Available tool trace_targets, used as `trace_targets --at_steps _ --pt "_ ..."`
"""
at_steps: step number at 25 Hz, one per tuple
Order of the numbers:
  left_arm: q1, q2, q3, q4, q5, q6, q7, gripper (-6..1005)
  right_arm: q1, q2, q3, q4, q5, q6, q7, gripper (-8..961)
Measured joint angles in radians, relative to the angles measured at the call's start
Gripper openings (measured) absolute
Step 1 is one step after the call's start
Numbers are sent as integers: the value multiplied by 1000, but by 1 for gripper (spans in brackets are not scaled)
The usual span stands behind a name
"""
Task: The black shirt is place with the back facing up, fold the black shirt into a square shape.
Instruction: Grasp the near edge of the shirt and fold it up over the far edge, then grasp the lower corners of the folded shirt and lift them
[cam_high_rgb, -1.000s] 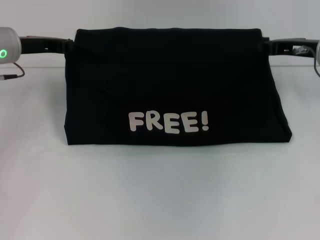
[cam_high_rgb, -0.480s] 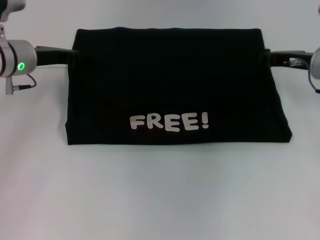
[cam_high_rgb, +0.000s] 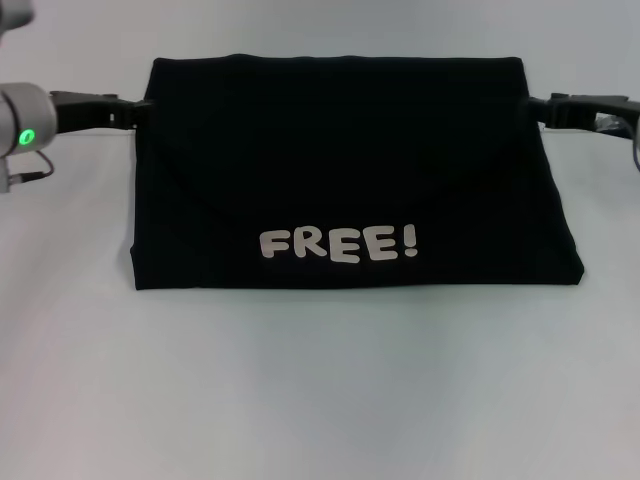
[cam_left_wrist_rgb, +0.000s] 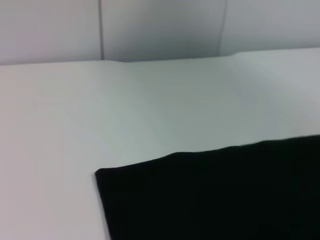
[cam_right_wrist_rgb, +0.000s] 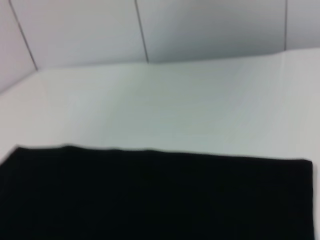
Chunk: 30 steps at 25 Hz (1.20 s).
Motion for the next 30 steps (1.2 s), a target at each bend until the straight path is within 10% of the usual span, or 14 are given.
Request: trace_targets --at_steps 12,19,30 --pt "249 -34 2 321 -71 702 -116 740 -176 -6 -9 -54 176 -523 -122 792" --pt "342 -54 26 311 -74 710 -59 948 -195 2 -17 -53 176 -576 -142 841" --pt "324 -99 125 220 -73 438 -37 948 -196 14 -17 -49 178 -575 -139 837"
